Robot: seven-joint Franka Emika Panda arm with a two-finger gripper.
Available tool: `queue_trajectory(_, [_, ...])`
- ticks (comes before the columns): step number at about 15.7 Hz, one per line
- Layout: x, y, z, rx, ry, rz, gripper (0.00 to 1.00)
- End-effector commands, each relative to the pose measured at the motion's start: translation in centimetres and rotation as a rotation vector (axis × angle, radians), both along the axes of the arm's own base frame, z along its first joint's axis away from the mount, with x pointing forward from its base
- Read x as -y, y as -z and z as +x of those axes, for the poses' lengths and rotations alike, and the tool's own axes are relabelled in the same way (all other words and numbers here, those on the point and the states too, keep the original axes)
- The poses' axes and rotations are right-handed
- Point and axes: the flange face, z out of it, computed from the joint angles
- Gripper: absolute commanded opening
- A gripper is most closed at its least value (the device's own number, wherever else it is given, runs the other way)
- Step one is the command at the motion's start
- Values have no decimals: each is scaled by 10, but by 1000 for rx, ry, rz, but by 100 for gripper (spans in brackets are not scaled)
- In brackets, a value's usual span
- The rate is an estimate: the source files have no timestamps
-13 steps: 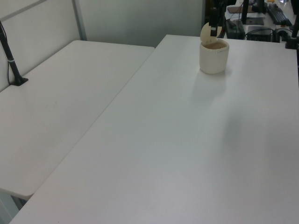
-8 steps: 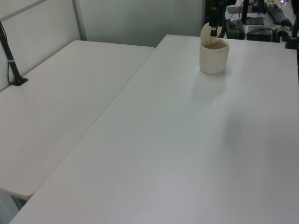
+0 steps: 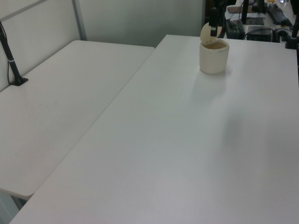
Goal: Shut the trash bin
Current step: 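Move the gripper from its start pose toward the cream trash bin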
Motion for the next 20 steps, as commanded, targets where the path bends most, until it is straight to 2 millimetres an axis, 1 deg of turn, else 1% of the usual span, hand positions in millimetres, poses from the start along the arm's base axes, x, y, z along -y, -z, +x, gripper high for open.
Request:
queue_trajectory(1, [-2, -1, -11, -21, 8, 4, 90])
queue_trajectory(2, [-2, -1, -11, -21, 8, 4, 89])
queue_trajectory(4, [-2, -1, -11, -20, -4, 4, 79])
queue_trajectory(7, [-2, 0, -11, -21, -8, 4, 33])
queue_trajectory(10, [-2, 0, -11, -22, -6, 7, 1])
queue_trajectory(11, [-2, 0, -11, -23, -6, 7, 0])
queue_trajectory(14, [1, 0, -10, -21, 6, 4, 0])
queue_trajectory(18, [13, 4, -7, -25, 34, 0, 0])
queue_trajectory(19, [19, 6, -5, -25, 44, -1, 0])
queue_trajectory(20, [31, 7, -3, -22, 65, -1, 0])
